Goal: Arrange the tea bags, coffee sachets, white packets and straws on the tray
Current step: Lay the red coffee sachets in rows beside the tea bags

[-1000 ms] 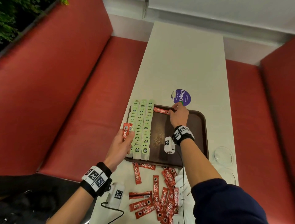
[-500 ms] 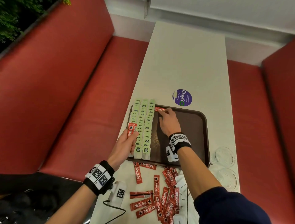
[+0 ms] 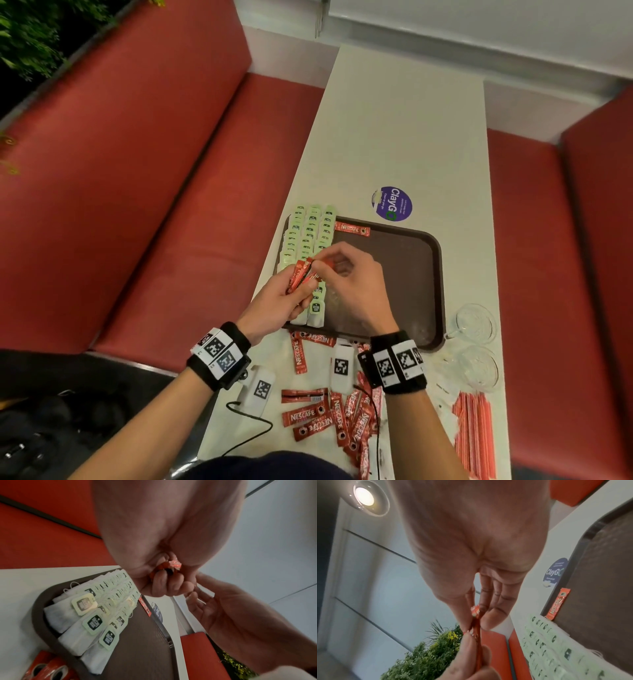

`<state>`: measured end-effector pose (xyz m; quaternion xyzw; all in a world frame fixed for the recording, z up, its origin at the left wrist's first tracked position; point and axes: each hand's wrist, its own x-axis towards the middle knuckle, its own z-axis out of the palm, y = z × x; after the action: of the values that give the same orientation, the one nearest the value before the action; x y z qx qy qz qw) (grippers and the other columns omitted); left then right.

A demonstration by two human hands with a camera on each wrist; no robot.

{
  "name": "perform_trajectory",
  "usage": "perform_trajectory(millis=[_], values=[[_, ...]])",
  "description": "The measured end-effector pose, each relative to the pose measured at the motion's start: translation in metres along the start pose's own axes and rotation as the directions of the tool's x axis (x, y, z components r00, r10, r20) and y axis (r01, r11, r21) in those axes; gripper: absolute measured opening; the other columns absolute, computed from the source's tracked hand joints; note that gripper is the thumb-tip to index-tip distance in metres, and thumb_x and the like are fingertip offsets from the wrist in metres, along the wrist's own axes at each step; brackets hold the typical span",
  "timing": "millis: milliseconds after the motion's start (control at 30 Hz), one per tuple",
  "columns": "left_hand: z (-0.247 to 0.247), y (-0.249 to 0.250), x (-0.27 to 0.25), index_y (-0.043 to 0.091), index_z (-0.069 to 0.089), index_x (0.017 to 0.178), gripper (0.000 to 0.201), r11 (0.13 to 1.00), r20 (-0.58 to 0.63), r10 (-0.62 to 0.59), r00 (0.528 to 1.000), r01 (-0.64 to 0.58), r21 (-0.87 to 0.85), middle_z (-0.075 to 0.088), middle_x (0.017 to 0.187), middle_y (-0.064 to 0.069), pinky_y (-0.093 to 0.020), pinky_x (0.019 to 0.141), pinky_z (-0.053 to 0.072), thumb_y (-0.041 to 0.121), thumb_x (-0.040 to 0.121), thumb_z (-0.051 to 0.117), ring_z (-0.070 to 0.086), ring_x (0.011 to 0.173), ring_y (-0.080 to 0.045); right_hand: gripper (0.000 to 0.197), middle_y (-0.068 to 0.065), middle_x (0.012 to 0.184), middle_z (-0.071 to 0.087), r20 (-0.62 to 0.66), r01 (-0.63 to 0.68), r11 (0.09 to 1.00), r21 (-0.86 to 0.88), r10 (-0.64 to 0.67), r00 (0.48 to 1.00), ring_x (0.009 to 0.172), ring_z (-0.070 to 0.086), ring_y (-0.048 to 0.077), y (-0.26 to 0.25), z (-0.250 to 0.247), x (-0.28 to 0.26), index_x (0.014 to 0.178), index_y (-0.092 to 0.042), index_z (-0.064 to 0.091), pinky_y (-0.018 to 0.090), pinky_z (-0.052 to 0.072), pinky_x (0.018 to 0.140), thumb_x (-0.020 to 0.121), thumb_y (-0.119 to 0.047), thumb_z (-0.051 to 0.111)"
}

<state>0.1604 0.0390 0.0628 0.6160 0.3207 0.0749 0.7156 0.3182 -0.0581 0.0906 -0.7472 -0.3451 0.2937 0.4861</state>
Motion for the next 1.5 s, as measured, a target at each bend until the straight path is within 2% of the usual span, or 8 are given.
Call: perform_trajectory(millis=[233,500,633,733,933,1167,1300,1500], values=[[-0.009,0.003,-0.012,0.013,0.07,0.118,0.022,0.992,-0.095,0.068,0.993,-0.077,-0.102,0.059,0.076,-0.005,-0.021,0.051,0.036,0.03,0.104,0.068,0.043,0.06,-0.013,0.017,0.016,0.1,0.082,-0.045,-0.162,0.861,0.482,0.209,0.977,0.094,0.081,0.031,0.008,-0.011,-0.04,0.113,-0.004,0.078,0.038,0.066,0.092,0.096,-0.008,0.08],[-0.007,0.01,-0.011,0.004,0.07,0.103,0.034,0.981,-0.161,0.108,0.981,-0.132,-0.143,0.065,0.078,-0.009,-0.024,0.05,0.031,0.038,0.098,0.072,0.038,0.056,-0.014,0.02,0.022,0.095,0.079,-0.075,-0.162,0.776,0.61,0.26,0.963,0.082,0.072,0.022,0.015,-0.007,-0.052,0.113,-0.001,0.078,0.04,0.061,0.089,0.095,-0.008,0.08],[-0.01,0.009,-0.003,0.003,0.072,0.107,0.03,0.994,-0.128,0.1,0.987,-0.104,-0.031,0.074,0.083,-0.007,-0.024,0.051,0.033,0.032,0.107,0.066,0.039,0.055,-0.013,0.02,-0.01,0.106,0.08,-0.244,0.002,0.999,0.041,0.008,0.97,0.101,0.075,0.007,0.018,-0.01,-0.051,0.116,-0.026,0.078,0.028,0.059,0.096,0.097,-0.026,0.084],[-0.009,0.011,0.005,0.012,0.075,0.106,0.025,0.996,-0.121,0.091,0.989,-0.088,0.031,0.074,0.081,-0.006,-0.023,0.052,0.037,0.035,0.107,0.066,0.042,0.055,-0.01,0.036,-0.019,0.128,0.07,-0.061,0.234,0.809,-0.539,-0.315,0.947,0.121,0.06,0.007,0.022,-0.008,-0.046,0.129,-0.036,0.072,0.028,0.049,0.098,0.096,-0.045,0.081],[0.0,0.016,0.017,0.017,0.07,0.087,0.03,0.988,-0.11,0.109,0.988,-0.095,0.123,0.063,0.065,0.007,-0.026,0.054,0.038,0.039,0.107,0.066,0.043,0.053,-0.01,0.025,-0.006,0.113,0.077,0.002,0.366,0.568,-0.737,-0.54,0.842,0.109,0.064,0.019,0.034,-0.012,-0.029,0.119,-0.025,0.079,0.036,0.05,0.082,0.096,-0.036,0.083],[-0.002,0.0,0.023,0.024,0.069,0.124,0.032,0.992,-0.188,0.05,0.981,-0.027,0.121,0.06,0.07,0.028,-0.022,0.067,0.044,0.049,0.105,0.063,0.055,0.064,0.006,0.02,-0.01,0.109,0.076,-0.074,0.176,0.755,-0.631,-0.285,0.956,0.101,0.062,0.014,0.076,-0.035,0.022,0.114,-0.028,0.078,0.039,0.053,0.088,0.096,-0.033,0.081],[-0.009,-0.014,0.02,0.017,0.068,0.12,0.038,0.994,-0.196,0.024,0.98,-0.002,0.112,0.05,0.072,0.014,-0.031,0.068,0.042,0.051,0.105,0.064,0.046,0.066,-0.008,0.022,-0.008,0.107,0.075,-0.085,-0.038,0.783,-0.621,-0.019,0.996,0.103,0.066,0.017,0.12,-0.043,0.074,0.113,-0.031,0.076,0.043,0.056,0.096,0.092,-0.029,0.082],[-0.015,-0.021,0.015,0.019,0.068,0.109,0.026,0.996,-0.22,0.001,0.976,0.019,0.092,0.05,0.073,0.009,-0.032,0.064,0.041,0.045,0.106,0.064,0.044,0.067,-0.011,0.026,0.004,0.116,0.075,-0.076,-0.09,0.775,-0.625,0.054,0.996,0.11,0.069,0.026,0.139,-0.036,0.139,0.114,-0.024,0.078,0.04,0.055,0.098,0.089,-0.02,0.084]])
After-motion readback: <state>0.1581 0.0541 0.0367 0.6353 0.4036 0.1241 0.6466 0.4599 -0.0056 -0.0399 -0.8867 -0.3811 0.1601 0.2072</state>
